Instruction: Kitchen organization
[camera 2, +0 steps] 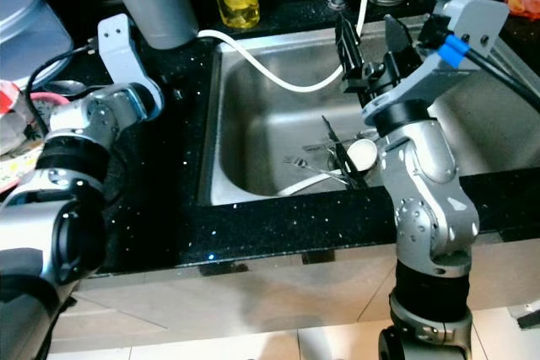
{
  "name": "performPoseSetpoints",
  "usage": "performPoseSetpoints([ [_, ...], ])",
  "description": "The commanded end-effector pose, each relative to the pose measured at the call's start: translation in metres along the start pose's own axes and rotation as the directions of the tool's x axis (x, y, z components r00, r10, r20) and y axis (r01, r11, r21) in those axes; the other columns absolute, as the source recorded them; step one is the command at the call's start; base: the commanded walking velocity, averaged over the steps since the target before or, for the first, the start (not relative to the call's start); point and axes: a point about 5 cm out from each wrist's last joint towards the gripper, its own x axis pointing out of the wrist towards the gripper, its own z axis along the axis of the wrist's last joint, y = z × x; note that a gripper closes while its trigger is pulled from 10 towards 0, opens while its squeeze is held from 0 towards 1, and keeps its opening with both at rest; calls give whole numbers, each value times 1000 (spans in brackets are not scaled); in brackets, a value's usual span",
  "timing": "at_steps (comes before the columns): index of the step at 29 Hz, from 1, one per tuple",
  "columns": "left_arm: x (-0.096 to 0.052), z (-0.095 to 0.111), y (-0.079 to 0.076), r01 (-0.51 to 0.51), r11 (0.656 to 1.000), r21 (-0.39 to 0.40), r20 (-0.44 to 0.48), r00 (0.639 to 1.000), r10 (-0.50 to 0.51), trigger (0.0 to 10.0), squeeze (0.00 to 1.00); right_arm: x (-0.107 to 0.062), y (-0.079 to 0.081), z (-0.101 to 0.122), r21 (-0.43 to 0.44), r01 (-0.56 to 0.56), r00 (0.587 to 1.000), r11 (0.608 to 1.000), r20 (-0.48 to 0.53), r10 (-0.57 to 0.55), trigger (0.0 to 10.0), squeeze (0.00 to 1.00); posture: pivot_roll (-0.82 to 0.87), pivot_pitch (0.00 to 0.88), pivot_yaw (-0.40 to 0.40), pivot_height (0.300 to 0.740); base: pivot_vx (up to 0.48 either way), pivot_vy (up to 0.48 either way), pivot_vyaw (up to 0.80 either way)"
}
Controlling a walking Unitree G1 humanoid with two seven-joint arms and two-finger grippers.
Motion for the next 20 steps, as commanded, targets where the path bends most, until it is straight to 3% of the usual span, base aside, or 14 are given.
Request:
performPoseSetpoints([
  [1,-2,-4,9,-22,1000,12,-2,1000,22,10000,0,1,4,1,12,-22,1000,1000,16,22,10000,0,-106,266,121,740,0,0,0],
  [3,-7,28,9,-8,995,99,145,989,-6,10000,0,2,4,2,12,-23,1000,1000,18,23,10000,0,-108,264,122,740,0,0,0],
  [8,-10,40,18,-77,985,154,199,979,46,10000,0,2,3,1,12,-21,1000,1000,19,21,10000,0,-106,262,119,740,0,0,0],
  [12,-10,41,23,-109,981,158,206,976,75,10000,0,2,3,1,15,-21,1000,1000,21,21,10000,0,-106,266,117,740,0,0,0],
  [15,-10,39,36,-211,969,127,177,966,188,10000,0,3,5,4,18,-28,999,999,29,27,10000,0,-108,277,118,740,0,0,0],
  [20,-7,28,41,-244,964,107,138,964,228,10000,0,-1,5,4,-3,-25,1000,1000,14,25,10000,0,-118,306,129,740,0,0,0],
])
